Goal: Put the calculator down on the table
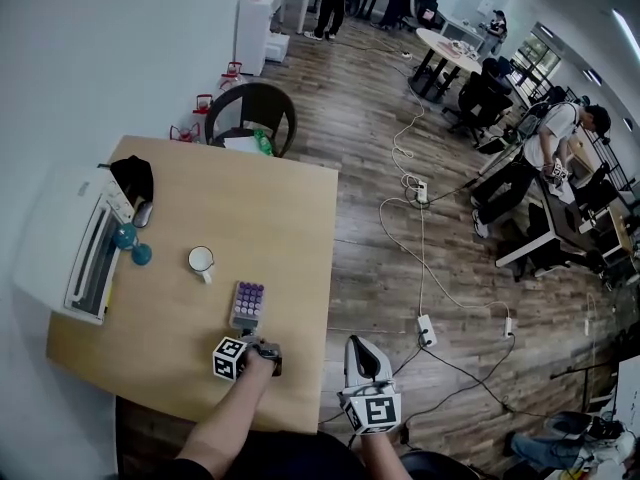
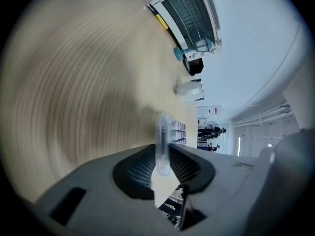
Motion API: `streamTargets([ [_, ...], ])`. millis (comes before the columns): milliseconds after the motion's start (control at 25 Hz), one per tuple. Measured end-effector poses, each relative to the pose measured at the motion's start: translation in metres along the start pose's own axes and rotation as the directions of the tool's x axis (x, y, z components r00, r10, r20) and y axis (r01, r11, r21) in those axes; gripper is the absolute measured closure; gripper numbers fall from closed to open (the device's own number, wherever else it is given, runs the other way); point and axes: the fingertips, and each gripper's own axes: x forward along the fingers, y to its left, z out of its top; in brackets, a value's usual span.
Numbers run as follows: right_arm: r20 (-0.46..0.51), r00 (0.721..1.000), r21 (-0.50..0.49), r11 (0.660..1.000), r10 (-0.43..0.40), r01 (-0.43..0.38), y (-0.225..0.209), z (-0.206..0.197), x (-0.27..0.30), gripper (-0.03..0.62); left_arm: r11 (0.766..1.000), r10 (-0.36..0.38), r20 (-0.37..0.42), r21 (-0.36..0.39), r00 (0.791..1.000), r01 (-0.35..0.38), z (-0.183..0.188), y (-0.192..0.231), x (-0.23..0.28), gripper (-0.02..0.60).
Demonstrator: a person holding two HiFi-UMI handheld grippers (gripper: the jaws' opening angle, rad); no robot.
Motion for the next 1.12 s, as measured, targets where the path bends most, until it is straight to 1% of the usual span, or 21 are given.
streamTargets([
  [120,-0.003,1.000,0.011,1.000,0.000,0.000,0.003,-0.006,0.005,0.582,1.000,-0.006,0.004,0.025,1.000,0.006,0.006,0.004,0.010,0.494],
  [200,-0.010,1.000,0.014,1.000,-0.005,0.005,0.003,-0.012,0.005,0.582,1.000,-0.010,-0.002,0.029,1.000,0.010,0.006,0.011,0.013,0.494],
  [320,-0.024,1.000,0.009,1.000,-0.012,0.013,-0.002,-0.015,0.000,0.582,1.000,-0.029,-0.010,0.005,1.000,0.030,0.000,0.015,0.013,0.494],
  [480,-0.032,0.999,0.014,1.000,-0.013,0.014,-0.003,-0.016,0.001,0.582,0.998,-0.056,-0.013,-0.032,0.998,0.055,0.001,0.017,0.014,0.494],
  [640,-0.029,1.000,0.015,1.000,-0.007,0.007,-0.001,-0.016,0.002,0.582,0.997,-0.079,-0.027,-0.023,0.996,0.079,0.001,0.019,0.017,0.492],
  [760,-0.031,1.000,0.019,1.000,-0.006,0.007,0.000,-0.018,-0.001,0.582,0.992,-0.122,-0.054,-0.040,0.991,0.120,-0.001,0.019,0.015,0.464],
  [840,-0.031,0.999,0.021,1.000,-0.006,0.006,0.000,-0.019,-0.003,0.582,0.988,-0.154,-0.067,-0.043,0.986,0.151,-0.002,0.015,0.012,0.436],
  [960,-0.024,1.000,0.024,1.000,-0.004,0.005,0.000,-0.018,-0.002,0.582,0.983,-0.180,-0.076,-0.058,0.981,0.176,-0.004,0.008,0.007,0.386],
  [1120,-0.021,1.000,0.041,0.999,0.001,0.000,0.004,-0.020,-0.001,0.582,0.984,-0.174,-0.086,-0.062,0.981,0.169,-0.005,0.009,-0.008,0.385],
])
